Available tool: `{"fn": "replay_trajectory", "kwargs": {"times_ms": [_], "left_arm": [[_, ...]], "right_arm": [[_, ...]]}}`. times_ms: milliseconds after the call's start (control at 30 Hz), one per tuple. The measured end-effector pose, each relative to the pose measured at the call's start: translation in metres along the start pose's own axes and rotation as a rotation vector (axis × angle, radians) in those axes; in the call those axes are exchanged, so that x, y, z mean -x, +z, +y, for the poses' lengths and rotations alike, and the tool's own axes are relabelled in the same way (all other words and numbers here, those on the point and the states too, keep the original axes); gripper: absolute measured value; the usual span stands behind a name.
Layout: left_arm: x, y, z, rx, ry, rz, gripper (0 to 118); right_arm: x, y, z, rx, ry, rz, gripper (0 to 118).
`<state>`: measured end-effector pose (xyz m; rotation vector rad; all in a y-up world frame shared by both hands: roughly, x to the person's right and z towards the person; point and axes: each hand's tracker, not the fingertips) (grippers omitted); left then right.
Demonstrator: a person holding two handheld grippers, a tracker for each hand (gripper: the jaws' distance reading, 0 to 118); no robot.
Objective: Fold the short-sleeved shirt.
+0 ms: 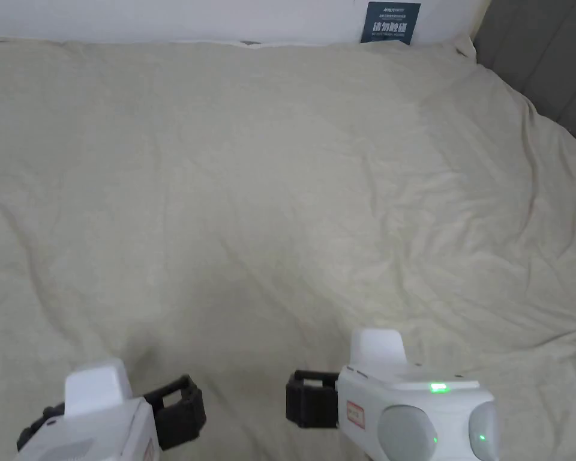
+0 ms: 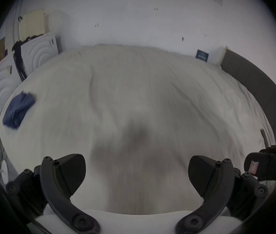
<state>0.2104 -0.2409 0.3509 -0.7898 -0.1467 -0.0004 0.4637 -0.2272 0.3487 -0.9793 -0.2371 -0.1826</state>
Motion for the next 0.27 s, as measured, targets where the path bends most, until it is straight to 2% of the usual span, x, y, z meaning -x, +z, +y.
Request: {"fn": "replay_trajectory", "kwargs": {"times_ms": [67, 133, 200, 267], "left_arm": [[-0.003, -0.007, 0.003, -0.043, -0.014, 0.038, 118], [-0.008, -0.088, 0.068, -0.044, -0.024, 0.050, 118], [-0.013, -0.122, 0.087, -0.044, -0.026, 0.058, 118], [-0.025, -0.140, 0.109, -0.039, -0.015, 0.065, 118]], "right_arm": [[-0.001, -0.030, 0.032, -0.052, 0.033, -0.021, 118], [-0.001, -0.062, 0.061, -0.092, 0.044, -0.064, 118], [-0.001, -0.090, 0.084, -0.121, 0.046, -0.109, 118], [-0.002, -0.115, 0.099, -0.143, 0.038, -0.110, 118]]}}
